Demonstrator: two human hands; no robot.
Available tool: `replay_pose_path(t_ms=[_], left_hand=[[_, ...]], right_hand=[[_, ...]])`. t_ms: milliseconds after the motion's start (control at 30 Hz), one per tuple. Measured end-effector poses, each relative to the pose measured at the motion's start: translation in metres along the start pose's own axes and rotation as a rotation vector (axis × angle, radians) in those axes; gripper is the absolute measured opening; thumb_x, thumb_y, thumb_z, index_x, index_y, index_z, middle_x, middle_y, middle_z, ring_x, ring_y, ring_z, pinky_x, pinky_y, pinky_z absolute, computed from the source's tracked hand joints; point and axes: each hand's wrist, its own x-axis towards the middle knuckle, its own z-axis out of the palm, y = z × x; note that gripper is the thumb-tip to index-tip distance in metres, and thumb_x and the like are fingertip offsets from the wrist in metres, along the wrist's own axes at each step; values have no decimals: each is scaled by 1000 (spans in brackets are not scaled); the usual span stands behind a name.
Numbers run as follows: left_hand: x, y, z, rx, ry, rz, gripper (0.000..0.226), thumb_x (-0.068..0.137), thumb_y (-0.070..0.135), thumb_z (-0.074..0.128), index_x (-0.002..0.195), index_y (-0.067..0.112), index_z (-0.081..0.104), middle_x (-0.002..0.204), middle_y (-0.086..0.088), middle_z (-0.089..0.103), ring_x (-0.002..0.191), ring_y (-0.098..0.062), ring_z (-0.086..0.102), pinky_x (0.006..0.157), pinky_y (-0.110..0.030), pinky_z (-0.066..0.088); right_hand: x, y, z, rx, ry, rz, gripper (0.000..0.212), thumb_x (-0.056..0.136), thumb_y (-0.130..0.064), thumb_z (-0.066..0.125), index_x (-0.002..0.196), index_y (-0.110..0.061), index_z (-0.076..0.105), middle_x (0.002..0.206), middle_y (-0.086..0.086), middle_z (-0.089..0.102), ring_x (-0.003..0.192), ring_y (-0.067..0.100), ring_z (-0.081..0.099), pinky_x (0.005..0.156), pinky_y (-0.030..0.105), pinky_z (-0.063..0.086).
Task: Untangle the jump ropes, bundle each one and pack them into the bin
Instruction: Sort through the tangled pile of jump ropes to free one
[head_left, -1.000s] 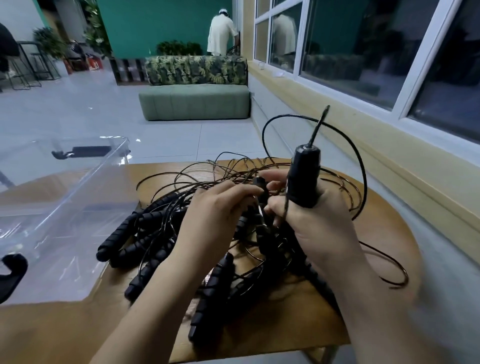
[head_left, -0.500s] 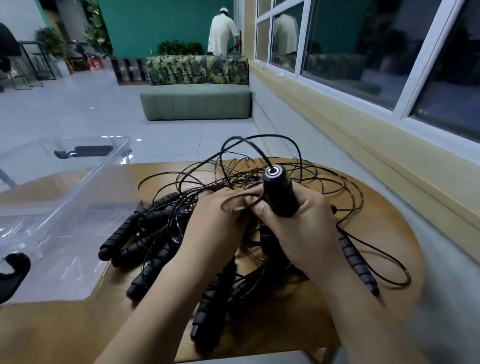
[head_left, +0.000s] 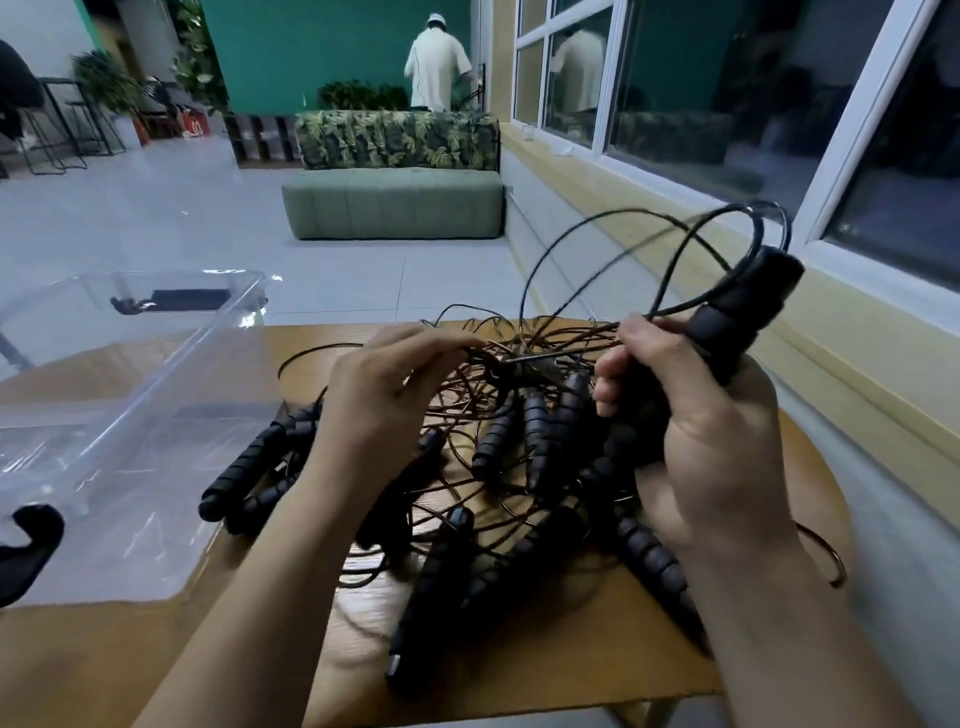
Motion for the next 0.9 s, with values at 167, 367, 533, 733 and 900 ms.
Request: replay_pose_path(t_ms=[167,367,533,733,900], left_hand=[[0,-3,1,82,88,-148,13,98,26,76,108,25,84,103,16,72,97,-1,69,90,-28,55],[-12,17,16,36,286,-84,19,86,8,88,92,13,71,101,0,56,89,-15,64,74,-14,55],[-22,23,30,96,71,25,14,91,15,77,104,22,76,102,13,73,97,-7,71,84,-35,60],[-22,23,38,180,-216,-2,55,84,20,79,134,36,63,132,19,66,128,-7,57,104,-43,50],[-17,19,36,97,-157,-72,40,88,22,84,122,32,64,118,16,71,115,-10,64,97,-46,52]], right_hand=[[4,7,1,33,80,36,14,99,-7,70,85,-9,68,69,8,68,60,21,62,59,30,54],[2,10,5,19,73,108,16,99,-7,71,84,-11,69,70,7,69,60,22,64,64,33,58],[-1,5,8,9,42,120,15,99,-9,71,84,-11,70,72,9,71,61,23,66,64,34,58],[-9,-5,7,11,-78,160,10,97,-12,70,91,-4,68,74,11,69,63,23,65,63,31,57],[-6,-14,0,-29,-37,155,10,97,-13,72,89,-9,72,73,11,70,60,21,64,56,30,54]])
